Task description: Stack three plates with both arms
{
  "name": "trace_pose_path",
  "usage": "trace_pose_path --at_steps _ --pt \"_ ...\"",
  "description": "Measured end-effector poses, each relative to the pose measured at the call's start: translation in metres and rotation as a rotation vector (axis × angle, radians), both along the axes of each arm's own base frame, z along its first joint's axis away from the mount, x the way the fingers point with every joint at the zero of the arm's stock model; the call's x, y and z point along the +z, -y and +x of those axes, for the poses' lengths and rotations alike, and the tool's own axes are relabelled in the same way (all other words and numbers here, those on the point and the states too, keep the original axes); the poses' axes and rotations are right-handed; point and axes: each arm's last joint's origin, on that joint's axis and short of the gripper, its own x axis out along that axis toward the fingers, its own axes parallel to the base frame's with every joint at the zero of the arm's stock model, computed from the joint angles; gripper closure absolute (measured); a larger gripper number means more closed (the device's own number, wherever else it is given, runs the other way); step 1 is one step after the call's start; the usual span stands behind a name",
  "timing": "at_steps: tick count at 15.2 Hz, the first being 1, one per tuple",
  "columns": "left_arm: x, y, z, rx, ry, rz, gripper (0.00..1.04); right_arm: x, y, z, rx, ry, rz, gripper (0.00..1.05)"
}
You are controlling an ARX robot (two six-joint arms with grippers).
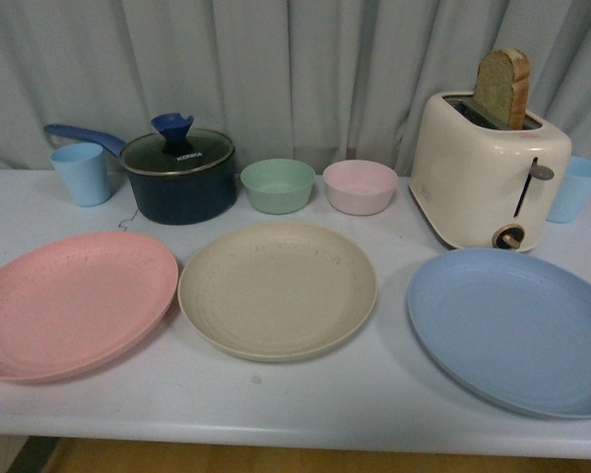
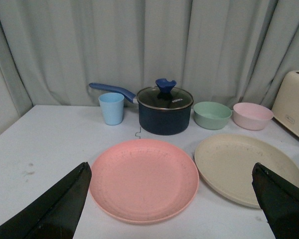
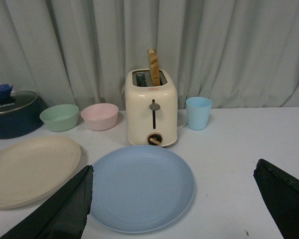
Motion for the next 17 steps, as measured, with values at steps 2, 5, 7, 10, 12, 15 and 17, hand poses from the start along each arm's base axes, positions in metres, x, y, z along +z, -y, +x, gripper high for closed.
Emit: trace_pose_path --at_steps 2,5,7,10,12,15,17 --pt "0.0 0.0 0.0 0.0 0.0 0.0 0.07 0.0 0.0 0.0 0.0 0.0 0.0 0.06" --pt "0.0 0.0 0.0 0.0 0.0 0.0 0.07 0.0 0.0 0.0 0.0 0.0 0.0 0.06" --pt "0.0 0.0 0.0 0.0 0.0 0.0 0.07 0.0 0.0 0.0 0.0 0.0 0.0 0.06" --pt "0.0 0.0 0.0 0.0 0.0 0.0 0.07 0.0 0.0 0.0 0.0 0.0 0.0 0.06" --pt "0.004 0.002 0.003 0.11 -0.337 -0.05 0.07 0.0 0.0 0.0 0.002 -0.001 -0.001 0.06" --pt "0.045 -0.007 0.045 0.164 -0.309 -0.12 0.07 0.0 0.0 0.0 0.001 0.0 0.0 0.06" --pt "0.044 -0.019 0.09 0.158 -0.35 -0.128 0.07 0.0 0.0 0.0 0.001 0.0 0.0 0.06"
